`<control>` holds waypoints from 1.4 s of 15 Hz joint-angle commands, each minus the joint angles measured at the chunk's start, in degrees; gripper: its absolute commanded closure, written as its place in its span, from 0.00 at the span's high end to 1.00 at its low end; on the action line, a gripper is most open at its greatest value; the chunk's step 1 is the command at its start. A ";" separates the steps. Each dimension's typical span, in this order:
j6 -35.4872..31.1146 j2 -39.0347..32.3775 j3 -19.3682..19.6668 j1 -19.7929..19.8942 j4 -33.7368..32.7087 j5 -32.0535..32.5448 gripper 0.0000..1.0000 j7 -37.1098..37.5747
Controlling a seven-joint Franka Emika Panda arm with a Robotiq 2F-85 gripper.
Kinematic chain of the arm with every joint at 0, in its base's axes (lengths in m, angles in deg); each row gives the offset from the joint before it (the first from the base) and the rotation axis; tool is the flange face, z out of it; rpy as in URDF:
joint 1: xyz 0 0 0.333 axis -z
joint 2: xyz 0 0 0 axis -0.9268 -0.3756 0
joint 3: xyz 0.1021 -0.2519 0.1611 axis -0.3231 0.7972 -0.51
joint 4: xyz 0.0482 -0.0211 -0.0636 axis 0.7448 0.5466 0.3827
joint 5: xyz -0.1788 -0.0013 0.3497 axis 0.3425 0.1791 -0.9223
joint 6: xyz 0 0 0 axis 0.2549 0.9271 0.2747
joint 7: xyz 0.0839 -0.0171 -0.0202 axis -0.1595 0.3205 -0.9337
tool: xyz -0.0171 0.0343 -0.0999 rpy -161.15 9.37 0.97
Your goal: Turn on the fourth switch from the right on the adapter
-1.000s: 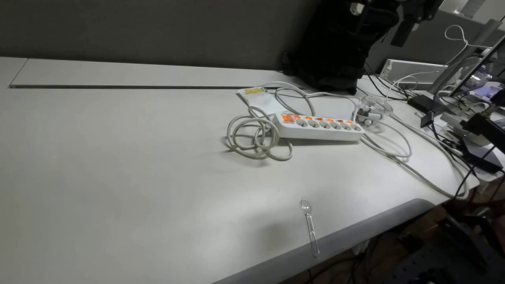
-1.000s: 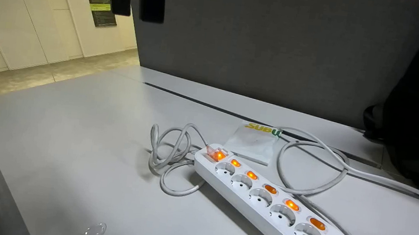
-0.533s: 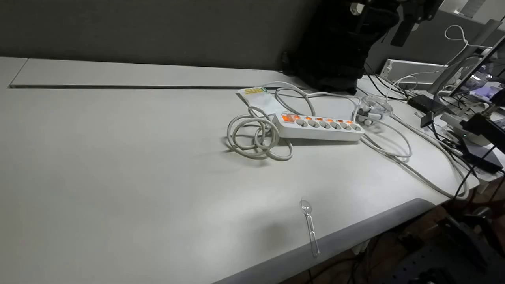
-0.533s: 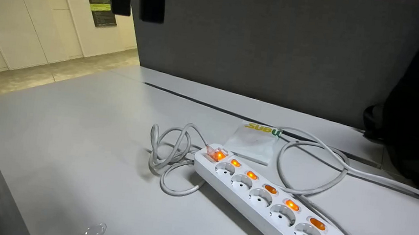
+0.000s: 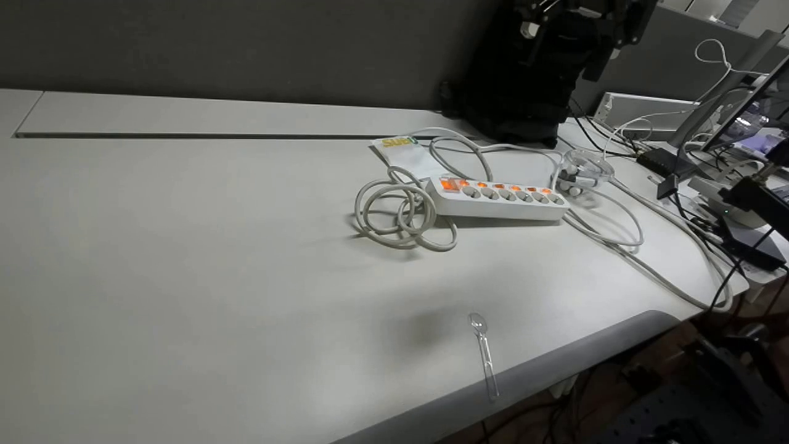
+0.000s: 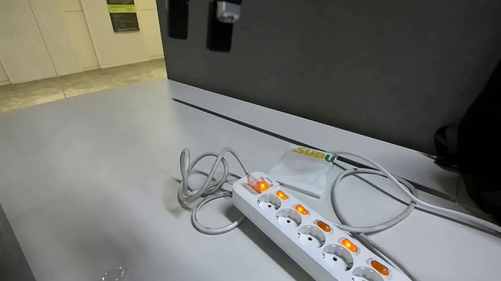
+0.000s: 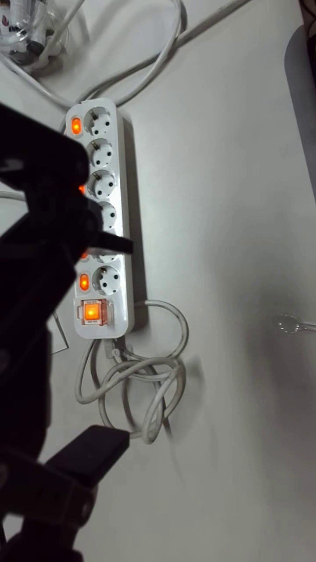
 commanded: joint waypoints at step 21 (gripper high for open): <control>-13.96 -26.56 3.58 4.82 -21.91 -0.98 0.01 0.97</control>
